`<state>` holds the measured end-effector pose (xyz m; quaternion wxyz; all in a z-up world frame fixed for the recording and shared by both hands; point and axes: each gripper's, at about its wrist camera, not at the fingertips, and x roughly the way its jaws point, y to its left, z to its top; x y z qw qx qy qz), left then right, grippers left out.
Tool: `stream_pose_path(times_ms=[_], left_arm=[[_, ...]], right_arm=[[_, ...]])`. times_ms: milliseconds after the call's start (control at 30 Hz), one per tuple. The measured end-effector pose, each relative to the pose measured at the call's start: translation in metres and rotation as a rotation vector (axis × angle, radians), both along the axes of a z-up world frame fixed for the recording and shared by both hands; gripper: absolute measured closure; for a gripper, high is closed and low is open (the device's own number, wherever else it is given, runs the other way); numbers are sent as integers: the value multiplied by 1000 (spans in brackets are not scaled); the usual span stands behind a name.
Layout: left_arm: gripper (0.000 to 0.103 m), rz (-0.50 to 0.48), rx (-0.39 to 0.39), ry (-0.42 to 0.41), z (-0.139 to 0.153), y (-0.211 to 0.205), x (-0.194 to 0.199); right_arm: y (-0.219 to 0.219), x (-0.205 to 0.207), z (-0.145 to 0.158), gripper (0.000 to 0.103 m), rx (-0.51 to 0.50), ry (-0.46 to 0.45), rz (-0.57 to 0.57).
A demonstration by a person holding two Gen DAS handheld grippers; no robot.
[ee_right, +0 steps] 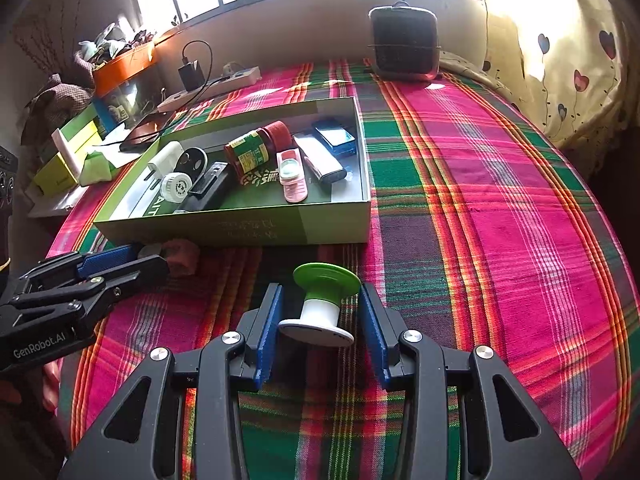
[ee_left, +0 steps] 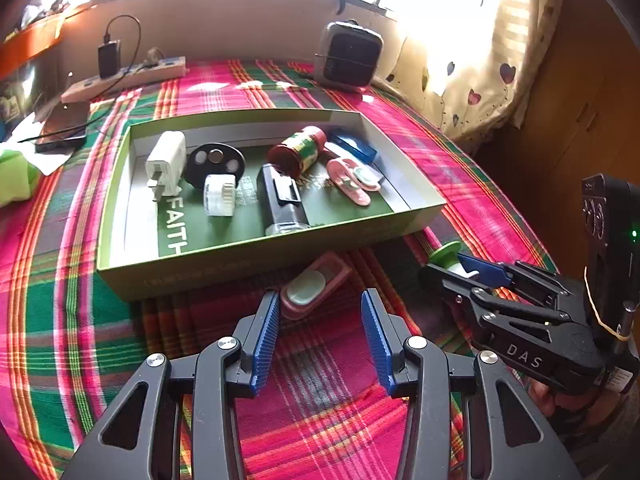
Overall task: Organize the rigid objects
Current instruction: 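Grasp the pink-and-white case with the left gripper while the right gripper holds the spool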
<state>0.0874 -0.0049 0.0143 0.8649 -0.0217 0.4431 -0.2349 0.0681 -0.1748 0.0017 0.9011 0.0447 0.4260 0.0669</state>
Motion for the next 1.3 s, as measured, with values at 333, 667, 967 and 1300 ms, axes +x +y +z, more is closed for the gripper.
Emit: stream_pose_path(times_ms=[333,667,967,1300], left_arm=[[62,-30,31,-6,-4,-17,-5],[62,-13,87,-22,-6,-23,7],[62,-5,99,-41,-7,-27,12],[71,7,137,-60,-8,-33,12]], right_arm=[[-2,0,0,63,9,1,3],[-2,0,0,63,5,1,9],[-3,-1,0,63,13,0,15],[-5,0,0,63,29,0,20]])
